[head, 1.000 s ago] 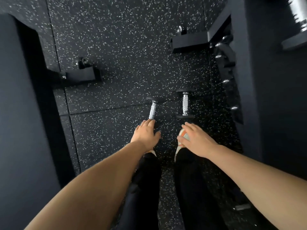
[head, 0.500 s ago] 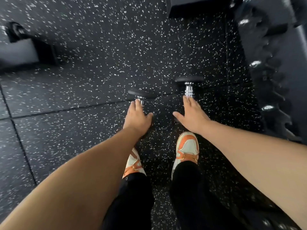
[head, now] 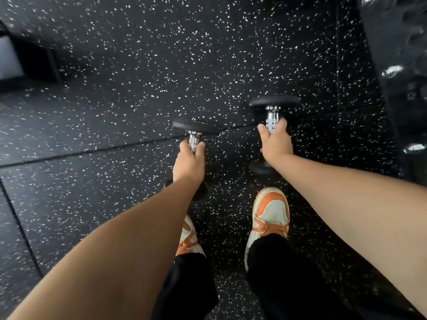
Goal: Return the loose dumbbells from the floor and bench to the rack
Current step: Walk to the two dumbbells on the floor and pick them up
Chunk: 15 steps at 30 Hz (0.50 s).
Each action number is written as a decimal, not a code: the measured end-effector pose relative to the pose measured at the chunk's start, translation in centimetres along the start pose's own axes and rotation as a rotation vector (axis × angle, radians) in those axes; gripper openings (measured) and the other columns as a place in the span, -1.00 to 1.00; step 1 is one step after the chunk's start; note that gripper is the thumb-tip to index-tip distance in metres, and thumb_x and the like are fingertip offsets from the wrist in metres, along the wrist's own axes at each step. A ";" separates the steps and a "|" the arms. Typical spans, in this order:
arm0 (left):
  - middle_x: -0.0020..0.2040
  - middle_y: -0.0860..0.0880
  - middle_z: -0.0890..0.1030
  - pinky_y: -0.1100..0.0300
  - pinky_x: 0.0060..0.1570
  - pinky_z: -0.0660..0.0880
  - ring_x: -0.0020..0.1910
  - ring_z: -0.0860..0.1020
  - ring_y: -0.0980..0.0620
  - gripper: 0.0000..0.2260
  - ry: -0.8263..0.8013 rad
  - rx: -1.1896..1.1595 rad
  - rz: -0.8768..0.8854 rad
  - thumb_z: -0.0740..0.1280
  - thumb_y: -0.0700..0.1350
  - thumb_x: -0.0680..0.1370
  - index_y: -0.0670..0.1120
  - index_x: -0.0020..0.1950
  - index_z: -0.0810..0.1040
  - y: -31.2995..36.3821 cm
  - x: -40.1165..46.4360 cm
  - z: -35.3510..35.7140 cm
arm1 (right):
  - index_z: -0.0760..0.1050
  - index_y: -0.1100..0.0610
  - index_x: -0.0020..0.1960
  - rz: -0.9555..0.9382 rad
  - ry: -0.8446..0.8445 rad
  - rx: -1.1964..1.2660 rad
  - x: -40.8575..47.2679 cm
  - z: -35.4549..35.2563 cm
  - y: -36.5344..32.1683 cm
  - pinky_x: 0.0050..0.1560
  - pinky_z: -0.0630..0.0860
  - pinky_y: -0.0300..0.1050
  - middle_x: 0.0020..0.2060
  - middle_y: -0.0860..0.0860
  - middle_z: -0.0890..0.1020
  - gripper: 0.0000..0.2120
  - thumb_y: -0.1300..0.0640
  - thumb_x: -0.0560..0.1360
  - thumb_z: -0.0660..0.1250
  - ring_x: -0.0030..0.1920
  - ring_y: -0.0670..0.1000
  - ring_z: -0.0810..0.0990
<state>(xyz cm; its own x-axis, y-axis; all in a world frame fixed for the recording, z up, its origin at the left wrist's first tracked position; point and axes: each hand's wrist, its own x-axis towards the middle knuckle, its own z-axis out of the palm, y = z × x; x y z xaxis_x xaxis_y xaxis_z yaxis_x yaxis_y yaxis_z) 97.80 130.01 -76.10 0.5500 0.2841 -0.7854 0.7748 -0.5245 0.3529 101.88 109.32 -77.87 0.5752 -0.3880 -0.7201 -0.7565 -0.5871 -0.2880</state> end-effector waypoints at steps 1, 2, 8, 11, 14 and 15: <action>-0.03 -0.01 0.51 0.07 -0.03 0.32 -0.05 0.44 -0.07 -0.58 -0.002 -0.003 -0.001 0.11 0.15 0.64 -0.09 0.38 0.30 0.0 0.0 0.0 | 0.09 0.12 0.49 -0.004 -0.001 0.029 0.1 0.1 0.1 -0.04 0.63 0.15 0.10 0.15 0.58 -0.43 -0.18 0.63 0.12 -0.04 0.20 0.65; -0.10 0.03 0.50 0.07 -0.04 0.32 -0.07 0.44 -0.05 -0.59 -0.002 -0.016 -0.006 0.11 0.15 0.64 -0.08 0.37 0.31 -0.1 0.0 0.0 | 0.12 0.11 0.47 -0.006 -0.004 0.051 0.1 0.1 0.2 -0.03 0.64 0.18 0.05 0.13 0.56 -0.45 -0.17 0.63 0.13 -0.05 0.19 0.64; -0.18 0.00 0.53 0.06 -0.18 0.34 -0.11 0.54 -0.07 -0.70 0.018 -0.109 -0.038 0.12 0.16 0.63 -0.05 0.14 0.36 0.4 -0.4 -0.3 | 0.19 0.08 0.36 -0.020 -0.002 0.059 -0.6 -0.5 0.6 -0.05 0.63 0.22 0.01 0.16 0.58 -0.54 -0.18 0.61 0.17 -0.08 0.22 0.64; -0.20 0.06 0.47 0.09 -0.11 0.30 -0.13 0.48 -0.03 -0.72 0.010 -0.128 -0.038 0.11 0.15 0.64 -0.03 0.19 0.33 2.0 -2.4 -1.3 | 0.23 0.09 0.30 -0.034 -0.012 0.086 -2.7 -1.7 0.3 -0.07 0.63 0.23 -0.04 0.14 0.59 -0.58 -0.16 0.61 0.20 -0.11 0.22 0.65; -0.16 0.04 0.50 0.10 -0.07 0.31 -0.08 0.49 -0.06 -0.68 0.012 -0.133 -0.036 0.12 0.15 0.64 -0.05 0.24 0.35 4.2 -5.4 -3.0 | 0.24 0.09 0.31 -0.027 -0.053 0.089 -6.3 -4.0 -0.7 -0.06 0.63 0.23 -0.06 0.13 0.59 -0.58 -0.15 0.60 0.22 -0.10 0.20 0.65; -0.12 0.02 0.53 0.10 -0.06 0.31 -0.07 0.48 -0.07 -0.63 0.010 -0.130 -0.037 0.11 0.16 0.64 -0.07 0.30 0.35 5.2 -6.7 -3.7 | 0.24 0.09 0.32 -0.024 -0.073 0.085 -7.7 -5.0 -1.2 -0.07 0.64 0.22 -0.07 0.13 0.60 -0.57 -0.15 0.61 0.22 -0.10 0.19 0.66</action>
<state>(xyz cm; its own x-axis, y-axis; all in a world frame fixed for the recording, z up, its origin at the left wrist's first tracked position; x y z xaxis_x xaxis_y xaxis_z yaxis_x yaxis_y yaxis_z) 99.29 128.39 -67.13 0.5225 0.3097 -0.7944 0.8283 -0.4053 0.3868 99.90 109.45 -68.82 0.5716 -0.3205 -0.7554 -0.7685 -0.5318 -0.3559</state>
